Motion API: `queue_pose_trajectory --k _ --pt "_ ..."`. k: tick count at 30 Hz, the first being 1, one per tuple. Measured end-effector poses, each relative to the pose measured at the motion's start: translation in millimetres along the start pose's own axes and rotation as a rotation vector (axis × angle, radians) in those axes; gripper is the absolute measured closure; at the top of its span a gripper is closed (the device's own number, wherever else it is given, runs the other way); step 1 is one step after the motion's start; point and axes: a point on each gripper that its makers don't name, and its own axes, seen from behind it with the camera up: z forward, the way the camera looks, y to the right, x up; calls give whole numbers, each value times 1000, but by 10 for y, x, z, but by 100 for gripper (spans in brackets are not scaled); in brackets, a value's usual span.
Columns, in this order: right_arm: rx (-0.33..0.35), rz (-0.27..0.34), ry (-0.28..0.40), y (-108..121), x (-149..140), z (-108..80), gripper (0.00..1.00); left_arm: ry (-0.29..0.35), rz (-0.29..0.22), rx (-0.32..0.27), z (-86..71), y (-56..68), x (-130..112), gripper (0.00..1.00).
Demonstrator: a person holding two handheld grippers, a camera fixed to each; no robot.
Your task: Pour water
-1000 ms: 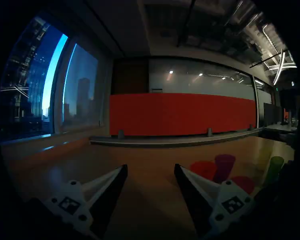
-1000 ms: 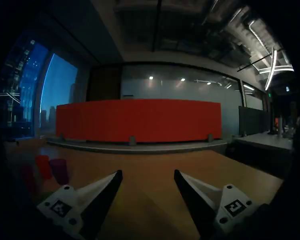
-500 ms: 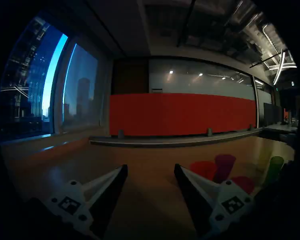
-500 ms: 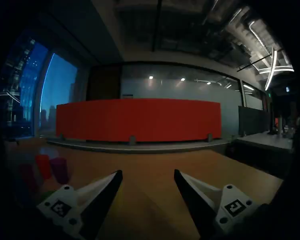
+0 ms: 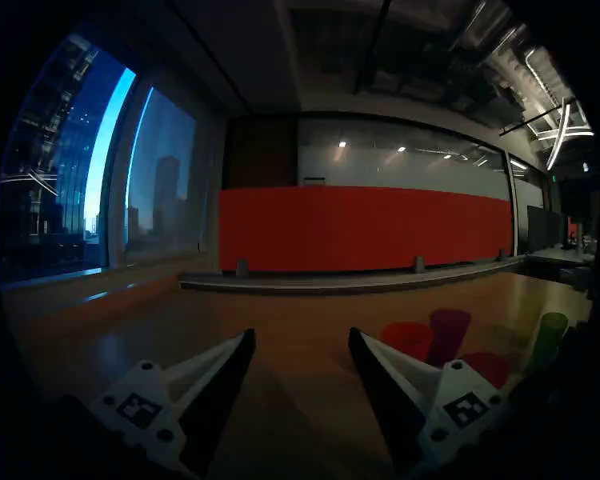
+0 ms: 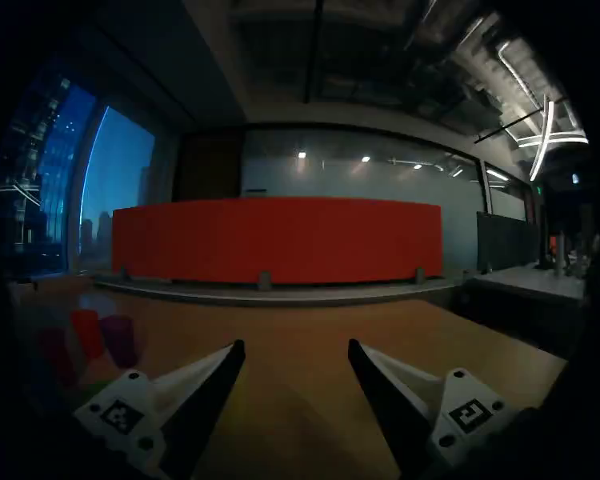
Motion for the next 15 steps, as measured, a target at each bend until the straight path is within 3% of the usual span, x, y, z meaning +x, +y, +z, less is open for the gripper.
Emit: queue_pose_trajectory --k 15 --pt "0 1 0 3 5 2 0 0 0 0 5 1 -3 14"
